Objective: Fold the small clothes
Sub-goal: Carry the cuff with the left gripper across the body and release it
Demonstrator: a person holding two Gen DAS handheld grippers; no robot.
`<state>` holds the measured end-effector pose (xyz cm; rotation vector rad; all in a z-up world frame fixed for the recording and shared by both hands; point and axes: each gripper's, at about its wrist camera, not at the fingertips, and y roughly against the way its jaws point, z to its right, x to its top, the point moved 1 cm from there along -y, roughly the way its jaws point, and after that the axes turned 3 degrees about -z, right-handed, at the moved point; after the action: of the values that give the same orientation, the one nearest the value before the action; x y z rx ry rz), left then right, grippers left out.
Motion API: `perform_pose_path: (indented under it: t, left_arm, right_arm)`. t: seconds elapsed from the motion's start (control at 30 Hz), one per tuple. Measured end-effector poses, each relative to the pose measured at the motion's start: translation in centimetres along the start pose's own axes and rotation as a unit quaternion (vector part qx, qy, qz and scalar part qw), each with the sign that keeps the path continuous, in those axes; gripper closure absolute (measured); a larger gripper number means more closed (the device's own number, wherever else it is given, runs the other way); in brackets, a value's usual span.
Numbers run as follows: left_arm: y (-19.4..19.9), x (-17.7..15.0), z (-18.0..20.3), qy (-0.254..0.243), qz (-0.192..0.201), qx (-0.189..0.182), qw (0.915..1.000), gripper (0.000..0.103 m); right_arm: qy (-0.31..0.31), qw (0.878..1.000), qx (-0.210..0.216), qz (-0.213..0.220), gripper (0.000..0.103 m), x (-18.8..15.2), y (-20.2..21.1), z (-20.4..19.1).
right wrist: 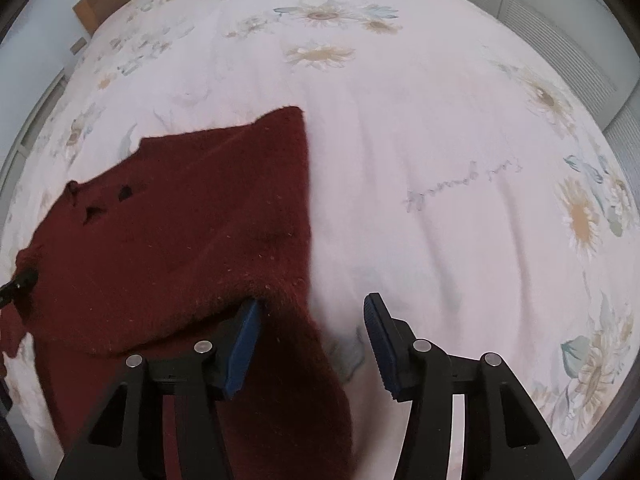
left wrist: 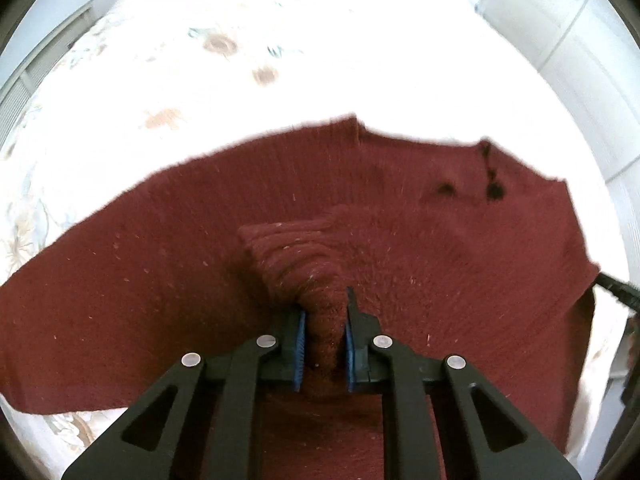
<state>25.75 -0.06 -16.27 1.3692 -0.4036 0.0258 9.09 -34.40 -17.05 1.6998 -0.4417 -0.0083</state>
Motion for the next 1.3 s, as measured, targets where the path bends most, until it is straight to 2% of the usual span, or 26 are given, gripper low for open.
perform_pose_path:
  t: [0.13,0.23,0.33,0.4,0.5,0.63,0.67,0.77,0.8,0.9,1.03,1.13,1.23,1.3]
  left_arm:
    - [0.1,0.0,-0.6,0.001,0.01,0.019,0.9998,0.09]
    - [-1.5,-1.0,-0.9,0.014,-0.005,0.019,0.9997,0.09]
    - [-2.2,-1.5,-1.5,0.019,-0.018,0.02,0.9995,0.09]
    - [-1.6,-2.2,-2.4,0.016,-0.022,0.022,0.9994,0.09]
    - [-2.2,-2.0,-1.9,0.015,-0.02,0.026,0.9993,0.09]
    - [-1.3,-2.4,-2.4,0.015,-0.019,0.027,0.9993,0.09]
    - [-1.3,-2.4,-2.3,0.013,-0.018,0.028,0.9994,0.09]
    - [-0.6,-2.7,-2.3,0.008,-0.016,0.029,0.9994,0.09]
    - [-0.5,-2.8,-2.3,0.004,-0.016,0.03,0.9994,0.09]
    - [-0.1,-2.9,-2.1,-0.011,-0.011,0.037,0.9992,0.09]
    - [-0.7,-3.3,-2.2,-0.009,-0.017,0.042,0.9989,0.089]
    - [-1.7,-3.7,-2.6,-0.01,-0.022,0.061,0.9978,0.084]
    - [-1.6,-3.8,-2.7,-0.01,-0.016,0.077,0.9969,0.076]
    - [-1.3,-3.8,-2.6,-0.011,-0.015,0.076,0.9969,0.076]
  right_arm:
    - [0.028,0.999,-0.006,-0.03,0.049,-0.8,-0.2,-1.3]
    - [0.035,0.999,-0.013,-0.028,0.047,-1.6,0.5,-1.5]
    - [0.034,0.999,-0.02,-0.012,0.042,-0.9,1.3,-1.3]
    - [0.03,0.999,-0.032,-0.002,0.032,0.1,1.3,-1.1]
    - [0.023,0.999,-0.037,0.006,0.03,2.2,-0.3,-0.9]
    - [0.009,0.999,0.0,-0.036,0.03,3.6,-4.4,-1.1]
    - [0.009,0.999,0.01,-0.04,0.031,3.5,-5.0,-1.3]
    - [0.014,1.0,-0.003,-0.023,0.081,3.1,-4.7,-1.4]
    - [0.01,1.0,-0.009,-0.013,0.085,3.0,-4.2,-1.2]
    - [0.004,1.0,-0.009,0.004,0.087,2.6,-3.0,-0.4]
    - [0.022,0.999,-0.036,-0.006,0.087,2.3,-4.5,-0.6]
    - [0.019,0.999,-0.041,-0.003,0.086,2.4,-4.8,-1.1]
    - [0.021,0.999,-0.032,0.015,0.08,2.1,-3.4,-1.6]
    - [0.019,0.999,-0.036,0.028,0.071,1.7,-1.9,-1.8]
